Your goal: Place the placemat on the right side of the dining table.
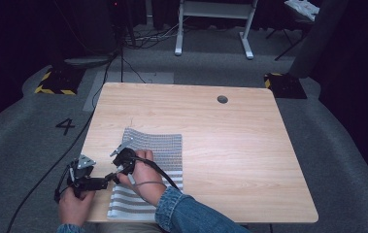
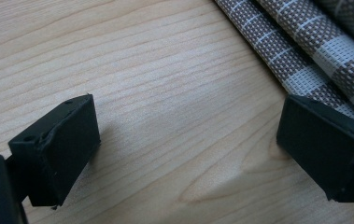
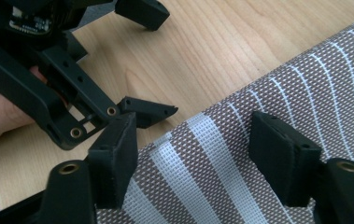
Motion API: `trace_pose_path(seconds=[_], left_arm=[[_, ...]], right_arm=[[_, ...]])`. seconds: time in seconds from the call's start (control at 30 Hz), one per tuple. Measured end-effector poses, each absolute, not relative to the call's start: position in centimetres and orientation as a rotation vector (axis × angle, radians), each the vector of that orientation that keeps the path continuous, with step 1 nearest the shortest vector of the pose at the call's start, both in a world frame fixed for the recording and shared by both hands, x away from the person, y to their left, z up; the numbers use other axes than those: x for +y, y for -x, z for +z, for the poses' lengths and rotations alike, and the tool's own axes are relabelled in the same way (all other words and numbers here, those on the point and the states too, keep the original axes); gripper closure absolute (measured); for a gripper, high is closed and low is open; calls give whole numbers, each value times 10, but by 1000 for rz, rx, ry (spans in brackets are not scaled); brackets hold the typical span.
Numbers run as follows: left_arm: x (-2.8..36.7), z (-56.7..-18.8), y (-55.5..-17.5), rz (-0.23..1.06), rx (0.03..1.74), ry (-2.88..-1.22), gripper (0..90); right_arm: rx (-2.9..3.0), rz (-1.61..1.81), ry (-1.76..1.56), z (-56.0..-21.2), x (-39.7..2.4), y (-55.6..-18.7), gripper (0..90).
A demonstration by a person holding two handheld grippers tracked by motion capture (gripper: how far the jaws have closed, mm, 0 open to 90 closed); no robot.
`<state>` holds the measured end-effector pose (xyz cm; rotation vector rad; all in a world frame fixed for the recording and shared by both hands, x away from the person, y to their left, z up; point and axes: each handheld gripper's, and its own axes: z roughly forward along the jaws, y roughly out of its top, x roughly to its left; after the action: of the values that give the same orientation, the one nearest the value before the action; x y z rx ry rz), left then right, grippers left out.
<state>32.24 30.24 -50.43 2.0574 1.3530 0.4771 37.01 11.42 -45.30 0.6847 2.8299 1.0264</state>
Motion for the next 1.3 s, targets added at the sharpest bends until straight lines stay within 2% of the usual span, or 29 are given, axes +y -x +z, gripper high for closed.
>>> trace_pose_path(seconds=[0.03,0.23,0.37,0.4,0.53,0.7,0.97,1.0,1.07,1.1,1.2,1.3], left_arm=[[302,-504,-322,480,1352,-2058,61],[302,-504,-322,480,1352,-2059,61],[303,-504,-322,478,1352,-2059,60],[303,-504,-322,478,1351,-2060,60],[302,-504,-322,479,1352,-2058,60],[302,-504,-322,478,1353,-2057,61],[302,-504,-323,481,1350,-2056,59],[302,-504,-323,483,1350,-2057,59],[302,-504,-323,479,1352,-2055,58],[302,-504,-323,479,1352,-2055,58],[302,-504,-323,479,1352,-2055,58],[302,-504,-323,480,1351,-2058,58]], right_arm=[[2830,1026,-685,-453,114,-370,414],[2904,1076,-733,-463,112,-374,567],[2942,1086,-735,-467,111,-376,711],[2949,1088,-736,-467,112,-376,776],[2955,1048,-698,-466,108,-375,872],[2939,1064,-649,-445,95,-376,886],[2849,1106,-615,-391,44,-380,887],[2817,1118,-613,-375,27,-381,886],[2794,1125,-606,-368,18,-382,887],[2763,1120,-607,-352,0,-382,888],[2728,1121,-617,-338,-19,-383,889],[2652,1136,-666,-311,-54,-387,890]])
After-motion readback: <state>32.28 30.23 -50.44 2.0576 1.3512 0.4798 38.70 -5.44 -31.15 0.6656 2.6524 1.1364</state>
